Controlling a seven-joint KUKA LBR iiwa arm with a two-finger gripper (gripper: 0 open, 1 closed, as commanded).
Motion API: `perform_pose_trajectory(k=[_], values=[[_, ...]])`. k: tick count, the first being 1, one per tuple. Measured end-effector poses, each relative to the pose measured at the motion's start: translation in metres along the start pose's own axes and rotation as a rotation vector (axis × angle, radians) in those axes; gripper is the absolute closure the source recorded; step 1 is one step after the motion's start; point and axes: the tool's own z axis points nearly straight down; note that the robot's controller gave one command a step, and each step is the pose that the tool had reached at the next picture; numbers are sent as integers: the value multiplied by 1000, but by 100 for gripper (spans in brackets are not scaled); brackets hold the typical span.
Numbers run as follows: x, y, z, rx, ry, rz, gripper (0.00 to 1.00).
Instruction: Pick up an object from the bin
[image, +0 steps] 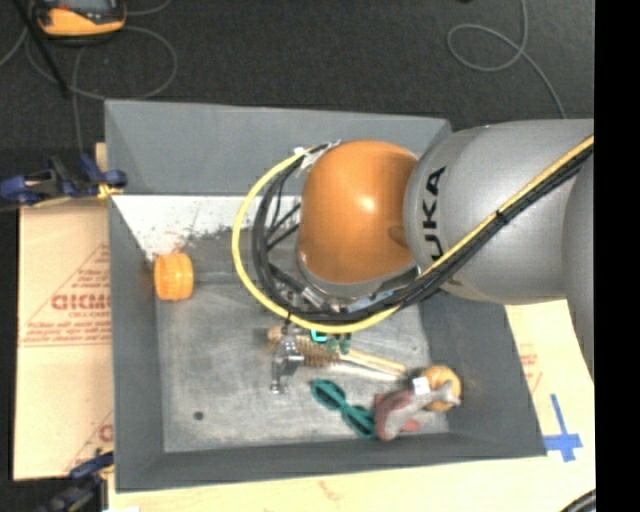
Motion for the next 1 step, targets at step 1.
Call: perform_pose_trajectory(k=[1], values=[[-2,-1,-4,-1,-8,3,0]])
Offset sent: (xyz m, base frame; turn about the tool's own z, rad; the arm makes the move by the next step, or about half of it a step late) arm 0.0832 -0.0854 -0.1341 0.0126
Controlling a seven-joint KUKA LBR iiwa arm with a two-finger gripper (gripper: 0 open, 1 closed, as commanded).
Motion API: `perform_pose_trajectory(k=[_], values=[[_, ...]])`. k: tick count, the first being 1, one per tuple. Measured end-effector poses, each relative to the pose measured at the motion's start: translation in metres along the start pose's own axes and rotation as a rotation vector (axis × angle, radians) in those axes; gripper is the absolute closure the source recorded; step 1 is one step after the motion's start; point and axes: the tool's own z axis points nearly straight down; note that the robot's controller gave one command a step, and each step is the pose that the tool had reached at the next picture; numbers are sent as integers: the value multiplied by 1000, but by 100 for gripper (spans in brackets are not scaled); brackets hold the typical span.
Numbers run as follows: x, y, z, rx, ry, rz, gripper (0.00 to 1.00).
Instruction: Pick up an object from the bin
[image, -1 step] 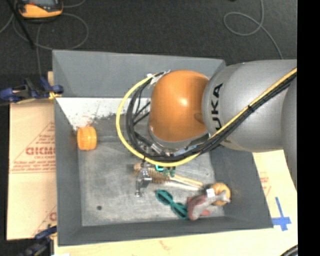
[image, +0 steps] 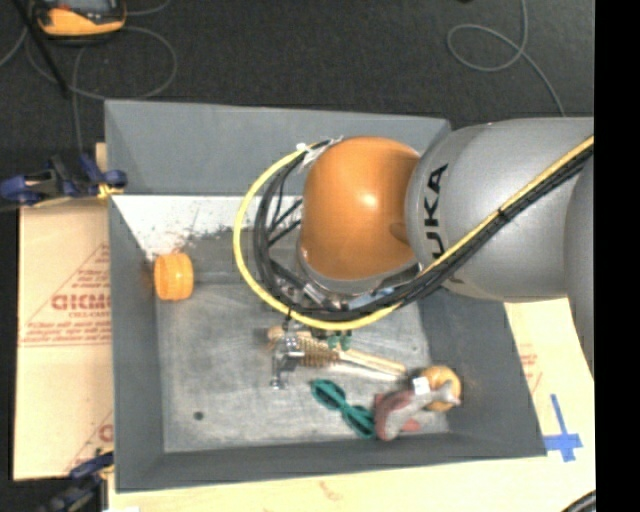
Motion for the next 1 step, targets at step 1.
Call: perform_pose_trajectory(k=[1], values=[[-53,-54,84,1,-6,5,0]])
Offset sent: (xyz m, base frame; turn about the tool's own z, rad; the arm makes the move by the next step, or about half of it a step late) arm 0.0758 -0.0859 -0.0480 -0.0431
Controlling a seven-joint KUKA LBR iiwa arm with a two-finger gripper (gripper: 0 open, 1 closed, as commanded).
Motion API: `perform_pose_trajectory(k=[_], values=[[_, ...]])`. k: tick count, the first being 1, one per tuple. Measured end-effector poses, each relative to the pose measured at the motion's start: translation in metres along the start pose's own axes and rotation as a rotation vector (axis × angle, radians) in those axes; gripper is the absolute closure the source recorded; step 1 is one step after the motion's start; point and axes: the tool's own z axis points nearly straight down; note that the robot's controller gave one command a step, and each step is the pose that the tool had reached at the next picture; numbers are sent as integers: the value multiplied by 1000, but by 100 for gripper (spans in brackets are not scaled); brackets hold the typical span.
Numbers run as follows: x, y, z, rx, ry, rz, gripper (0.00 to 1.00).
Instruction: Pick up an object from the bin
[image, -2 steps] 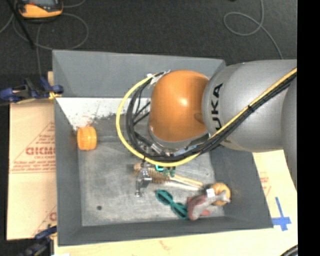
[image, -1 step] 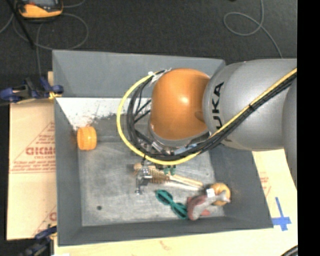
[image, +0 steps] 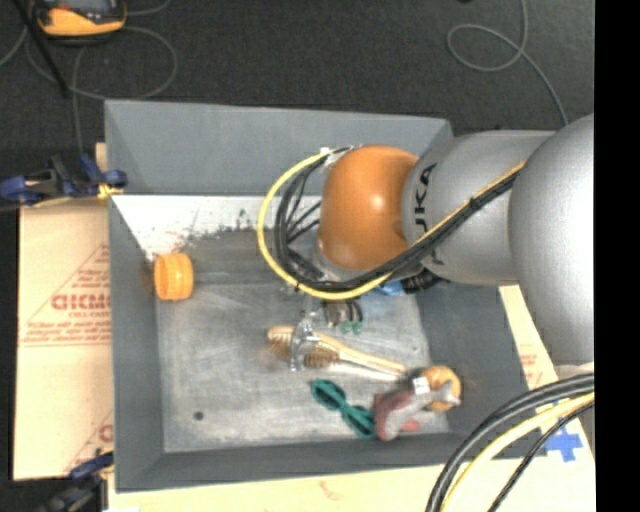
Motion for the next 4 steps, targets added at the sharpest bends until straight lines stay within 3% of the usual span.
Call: perform_pose_trajectory(k=[1,2,3,4], values=[[-13,-21,4,2,9,-22,0],[2,-26,-1,0,6,82,0],[-3,-34,54,0,3,41,0],[-1,-29,49,-1,-7,285,100]])
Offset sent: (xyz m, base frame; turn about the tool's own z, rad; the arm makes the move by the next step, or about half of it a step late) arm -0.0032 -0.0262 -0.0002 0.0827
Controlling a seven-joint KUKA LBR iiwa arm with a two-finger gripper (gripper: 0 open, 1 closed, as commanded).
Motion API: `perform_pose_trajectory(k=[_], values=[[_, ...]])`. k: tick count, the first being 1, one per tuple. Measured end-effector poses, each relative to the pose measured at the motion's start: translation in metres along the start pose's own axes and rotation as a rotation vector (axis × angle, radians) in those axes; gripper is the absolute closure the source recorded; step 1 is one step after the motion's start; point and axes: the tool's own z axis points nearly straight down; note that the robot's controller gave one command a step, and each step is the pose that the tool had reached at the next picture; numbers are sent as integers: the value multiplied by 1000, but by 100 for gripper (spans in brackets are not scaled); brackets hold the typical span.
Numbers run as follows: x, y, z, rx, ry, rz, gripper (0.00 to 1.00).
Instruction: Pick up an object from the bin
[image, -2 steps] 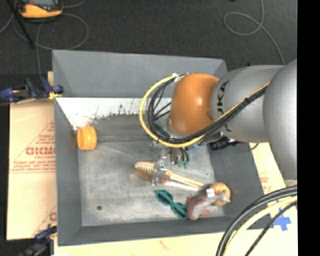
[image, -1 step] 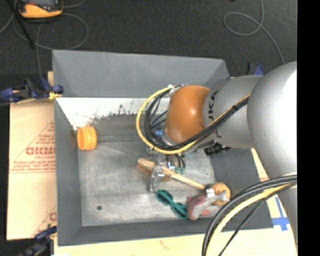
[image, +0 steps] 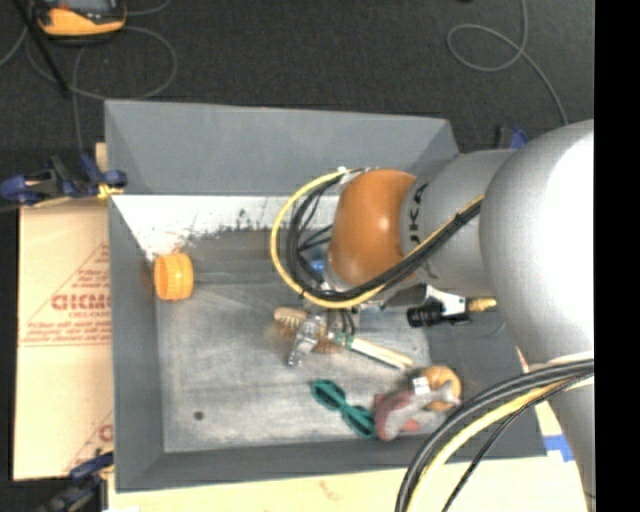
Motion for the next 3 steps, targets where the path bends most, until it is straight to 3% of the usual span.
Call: perform_pose_trajectory(k=[2,3], values=[[1,0,-2,1,2,0,100],[5,-2,-20,6,19,1,100]])
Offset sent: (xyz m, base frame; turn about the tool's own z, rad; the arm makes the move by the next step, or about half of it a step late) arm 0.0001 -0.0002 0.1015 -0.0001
